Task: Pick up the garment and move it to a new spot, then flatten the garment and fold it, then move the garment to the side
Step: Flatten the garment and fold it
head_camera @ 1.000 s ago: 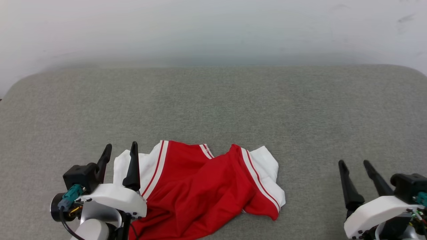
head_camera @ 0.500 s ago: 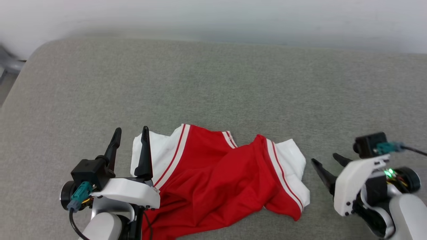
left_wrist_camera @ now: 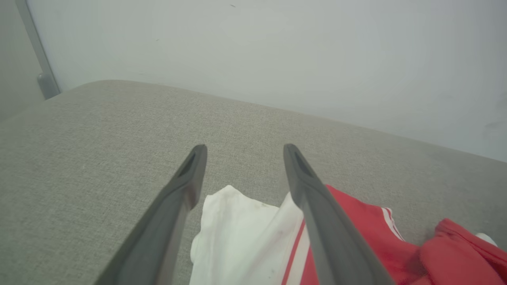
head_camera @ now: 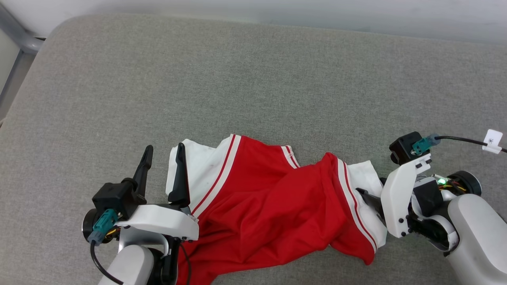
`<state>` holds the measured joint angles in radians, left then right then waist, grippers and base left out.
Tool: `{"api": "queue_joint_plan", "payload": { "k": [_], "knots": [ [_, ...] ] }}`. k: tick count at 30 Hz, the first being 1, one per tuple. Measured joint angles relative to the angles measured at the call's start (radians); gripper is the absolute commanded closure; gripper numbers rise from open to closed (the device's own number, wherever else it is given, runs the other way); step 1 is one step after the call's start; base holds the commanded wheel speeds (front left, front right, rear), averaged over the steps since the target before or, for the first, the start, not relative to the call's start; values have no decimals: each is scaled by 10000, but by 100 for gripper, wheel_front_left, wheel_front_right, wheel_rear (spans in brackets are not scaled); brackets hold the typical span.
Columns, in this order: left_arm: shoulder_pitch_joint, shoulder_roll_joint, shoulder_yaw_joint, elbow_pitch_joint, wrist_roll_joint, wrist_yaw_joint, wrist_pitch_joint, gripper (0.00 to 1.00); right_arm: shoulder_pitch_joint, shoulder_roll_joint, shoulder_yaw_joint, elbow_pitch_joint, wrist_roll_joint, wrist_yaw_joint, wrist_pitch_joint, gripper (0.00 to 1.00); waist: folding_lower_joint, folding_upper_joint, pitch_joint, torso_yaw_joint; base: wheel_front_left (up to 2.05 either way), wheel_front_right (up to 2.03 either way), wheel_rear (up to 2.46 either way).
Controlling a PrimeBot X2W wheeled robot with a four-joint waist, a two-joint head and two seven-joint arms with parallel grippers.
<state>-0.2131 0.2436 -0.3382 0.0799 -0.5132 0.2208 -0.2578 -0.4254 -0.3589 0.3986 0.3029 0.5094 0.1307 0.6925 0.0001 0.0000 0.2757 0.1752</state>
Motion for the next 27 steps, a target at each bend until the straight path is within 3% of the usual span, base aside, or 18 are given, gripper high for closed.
{"api": "queue_joint_plan", "payload": {
  "k": [1,2,3,4,10,17,22,27],
  "knots": [
    [-9,-17,15,29,2,-6,-6,0,-78,-27,82,100,98,0,165,0,0,0,14,24,0,0,0],
    [-10,-27,42,63,2,-8,-6,0,-117,-58,146,165,165,0,221,9,0,0,18,37,0,0,0],
    [-10,-35,63,92,2,-10,-8,0,-164,-58,201,234,295,-2,272,66,0,0,7,39,0,0,0],
    [-10,-44,100,117,2,-13,-10,0,-192,-65,265,276,437,-17,314,100,0,0,-10,36,0,0,0],
    [54,54,276,297,-15,-94,-19,0,-168,-40,244,412,587,12,-529,100,0,0,-199,-159,0,0,0],
    [52,548,477,424,-345,-219,723,0,268,67,-1189,506,297,6,-1831,100,0,0,-600,-540,0,0,0],
    [-308,1289,679,525,-886,-533,2146,0,836,196,-2094,213,100,6,-2082,100,-1,0,-818,-837,0,0,0],
    [-980,2121,483,840,-1455,-988,4575,0,1196,504,-2531,-320,-240,6,-2079,100,-1,0,-823,-1161,0,0,0]
  ]
}}
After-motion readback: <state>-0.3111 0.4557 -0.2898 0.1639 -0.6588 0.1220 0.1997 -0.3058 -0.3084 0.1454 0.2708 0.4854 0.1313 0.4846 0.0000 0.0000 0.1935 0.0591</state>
